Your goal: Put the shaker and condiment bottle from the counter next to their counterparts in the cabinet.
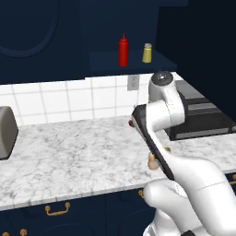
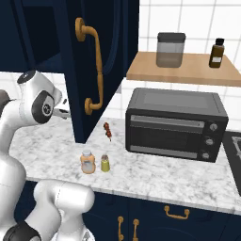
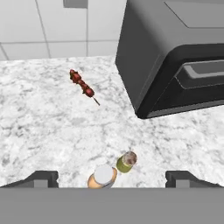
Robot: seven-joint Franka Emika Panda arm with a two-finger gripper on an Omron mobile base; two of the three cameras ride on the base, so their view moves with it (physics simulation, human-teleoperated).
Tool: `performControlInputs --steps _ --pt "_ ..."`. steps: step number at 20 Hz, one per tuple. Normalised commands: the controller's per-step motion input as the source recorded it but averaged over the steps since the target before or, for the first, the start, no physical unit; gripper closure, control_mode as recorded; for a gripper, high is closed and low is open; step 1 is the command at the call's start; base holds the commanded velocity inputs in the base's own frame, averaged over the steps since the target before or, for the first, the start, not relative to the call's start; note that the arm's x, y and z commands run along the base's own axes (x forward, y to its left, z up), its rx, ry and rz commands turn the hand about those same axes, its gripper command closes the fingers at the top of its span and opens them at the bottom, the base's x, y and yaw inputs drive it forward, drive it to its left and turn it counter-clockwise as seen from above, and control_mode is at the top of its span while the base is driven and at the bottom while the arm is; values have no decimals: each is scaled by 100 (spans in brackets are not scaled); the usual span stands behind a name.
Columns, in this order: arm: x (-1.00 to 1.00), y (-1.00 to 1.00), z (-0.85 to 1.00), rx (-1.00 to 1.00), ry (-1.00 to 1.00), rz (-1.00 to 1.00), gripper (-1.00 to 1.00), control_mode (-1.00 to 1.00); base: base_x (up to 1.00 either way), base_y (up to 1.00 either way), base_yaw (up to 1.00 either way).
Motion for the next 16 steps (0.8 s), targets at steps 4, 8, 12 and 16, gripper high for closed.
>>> performControlInputs --steps 4,8,12,16 --pt "-13 12 -61 -12 -1 -12 -100 -100 0 0 0" --pt "16 24 -21 -2 -6 -17 -100 -100 0 0 0" --pt "27 34 -16 -9 -4 -19 -100 -100 0 0 0" --pt "28 16 -23 -1 0 -15 -100 -100 0 0 0"
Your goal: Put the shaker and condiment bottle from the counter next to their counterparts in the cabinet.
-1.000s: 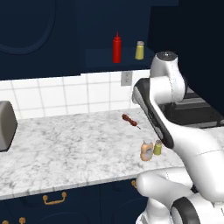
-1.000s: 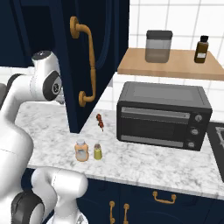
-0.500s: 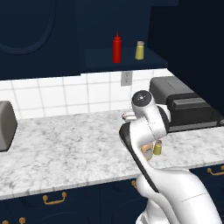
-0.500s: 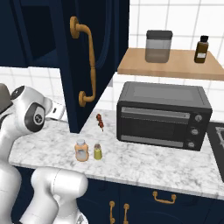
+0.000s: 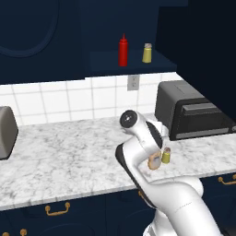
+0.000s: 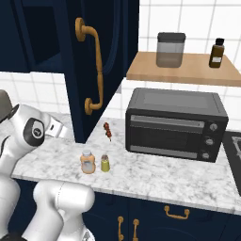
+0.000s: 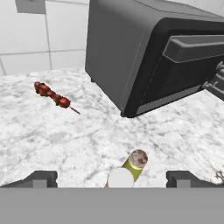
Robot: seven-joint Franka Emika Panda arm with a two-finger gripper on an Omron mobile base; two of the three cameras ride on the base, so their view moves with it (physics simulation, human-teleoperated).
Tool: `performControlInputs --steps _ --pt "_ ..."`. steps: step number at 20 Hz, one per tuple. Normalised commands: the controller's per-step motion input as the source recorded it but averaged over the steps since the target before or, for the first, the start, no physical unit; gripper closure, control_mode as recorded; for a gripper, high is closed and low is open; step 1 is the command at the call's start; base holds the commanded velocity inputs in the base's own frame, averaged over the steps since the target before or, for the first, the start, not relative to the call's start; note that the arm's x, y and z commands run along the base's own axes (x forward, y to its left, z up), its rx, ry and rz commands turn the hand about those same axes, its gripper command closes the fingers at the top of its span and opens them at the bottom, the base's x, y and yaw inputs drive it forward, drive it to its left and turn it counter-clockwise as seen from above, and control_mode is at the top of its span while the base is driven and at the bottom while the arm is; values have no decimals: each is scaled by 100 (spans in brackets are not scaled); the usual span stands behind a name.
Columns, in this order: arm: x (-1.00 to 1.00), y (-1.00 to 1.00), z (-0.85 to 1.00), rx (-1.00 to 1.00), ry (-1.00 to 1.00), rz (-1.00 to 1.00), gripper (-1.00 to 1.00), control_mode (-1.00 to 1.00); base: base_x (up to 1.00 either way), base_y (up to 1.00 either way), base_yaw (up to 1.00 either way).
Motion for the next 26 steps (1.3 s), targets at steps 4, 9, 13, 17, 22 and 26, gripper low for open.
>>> performControlInputs --steps 4,9,13,17,22,26 --pt "19 12 -39 3 1 -12 -100 -100 0 0 0" --pt "18 3 -55 1 0 -14 -100 -100 0 0 0" --pt "18 0 -55 3 0 -16 -100 -100 0 0 0" --pt "19 0 -42 4 0 -17 -100 -100 0 0 0" --pt "-18 -6 -12 9 0 -16 -100 -100 0 0 0" --pt "-19 -10 -6 8 0 -16 -100 -100 0 0 0"
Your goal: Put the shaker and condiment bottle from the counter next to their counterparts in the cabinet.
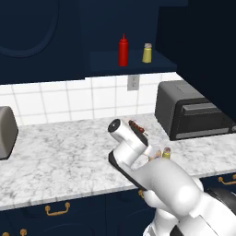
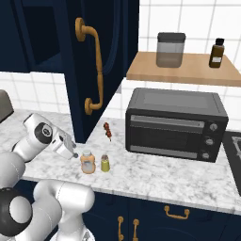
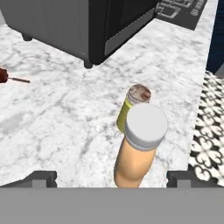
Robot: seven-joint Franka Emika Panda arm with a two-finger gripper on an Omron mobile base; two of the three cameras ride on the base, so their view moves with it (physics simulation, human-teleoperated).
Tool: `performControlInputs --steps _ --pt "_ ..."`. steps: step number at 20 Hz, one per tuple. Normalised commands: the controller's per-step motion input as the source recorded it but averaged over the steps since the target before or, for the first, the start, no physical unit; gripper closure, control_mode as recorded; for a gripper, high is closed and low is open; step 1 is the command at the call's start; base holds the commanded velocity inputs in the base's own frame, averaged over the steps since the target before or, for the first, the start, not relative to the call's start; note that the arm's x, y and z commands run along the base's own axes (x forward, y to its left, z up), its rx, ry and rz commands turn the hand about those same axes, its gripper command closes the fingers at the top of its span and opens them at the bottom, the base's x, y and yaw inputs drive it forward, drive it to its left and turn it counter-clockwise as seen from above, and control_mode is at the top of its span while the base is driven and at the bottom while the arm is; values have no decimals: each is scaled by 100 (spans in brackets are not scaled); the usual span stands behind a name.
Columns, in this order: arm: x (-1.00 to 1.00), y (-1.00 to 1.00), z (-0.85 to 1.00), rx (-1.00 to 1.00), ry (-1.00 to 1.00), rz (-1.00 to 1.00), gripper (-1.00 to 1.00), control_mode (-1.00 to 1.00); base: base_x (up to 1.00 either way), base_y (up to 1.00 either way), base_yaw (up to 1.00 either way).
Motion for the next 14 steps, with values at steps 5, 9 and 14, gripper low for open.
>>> performControlInputs --steps 5,9,14 --pt "-23 -18 -15 8 -3 -12 -100 -100 0 0 0" --pt "-11 -16 -7 6 -1 -8 -100 -100 0 0 0" --pt "-1 -15 -4 4 -1 -9 -100 -100 0 0 0"
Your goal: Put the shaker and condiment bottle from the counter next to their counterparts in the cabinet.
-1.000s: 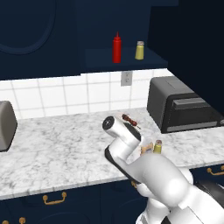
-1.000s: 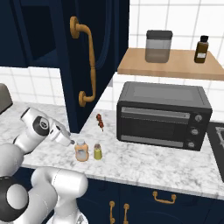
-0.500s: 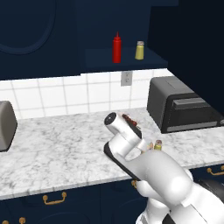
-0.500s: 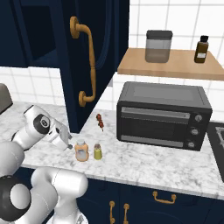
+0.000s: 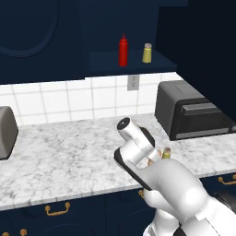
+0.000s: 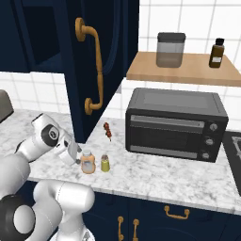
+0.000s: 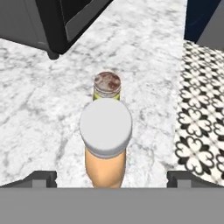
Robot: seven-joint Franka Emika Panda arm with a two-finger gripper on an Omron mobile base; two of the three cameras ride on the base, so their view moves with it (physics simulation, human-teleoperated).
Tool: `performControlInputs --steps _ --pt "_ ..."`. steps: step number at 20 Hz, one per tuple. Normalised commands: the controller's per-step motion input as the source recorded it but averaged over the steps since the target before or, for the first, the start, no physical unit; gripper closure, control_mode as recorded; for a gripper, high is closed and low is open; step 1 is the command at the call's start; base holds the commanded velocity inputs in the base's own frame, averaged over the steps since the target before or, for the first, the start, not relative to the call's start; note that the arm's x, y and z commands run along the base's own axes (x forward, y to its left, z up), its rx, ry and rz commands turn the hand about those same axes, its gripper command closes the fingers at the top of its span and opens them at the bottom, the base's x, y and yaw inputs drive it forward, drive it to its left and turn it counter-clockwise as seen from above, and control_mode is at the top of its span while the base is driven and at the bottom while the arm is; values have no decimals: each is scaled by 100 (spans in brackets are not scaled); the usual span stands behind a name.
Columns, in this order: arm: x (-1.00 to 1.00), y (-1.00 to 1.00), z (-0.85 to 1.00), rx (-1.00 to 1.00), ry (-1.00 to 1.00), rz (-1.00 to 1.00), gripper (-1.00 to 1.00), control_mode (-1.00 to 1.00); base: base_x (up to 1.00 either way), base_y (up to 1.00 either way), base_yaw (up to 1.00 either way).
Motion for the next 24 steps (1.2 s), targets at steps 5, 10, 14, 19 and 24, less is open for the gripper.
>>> performControlInputs --steps 5,10,14,19,24 --pt "0 0 -17 0 -3 -1 -100 -100 0 0 0" --pt "10 1 -21 0 -1 -2 -100 -100 0 0 0" --pt "14 0 -2 0 0 -4 -100 -100 0 0 0" --pt "8 0 -8 1 -1 -3 -100 -100 0 0 0" --pt "33 -3 -3 3 0 -4 -100 -100 0 0 0"
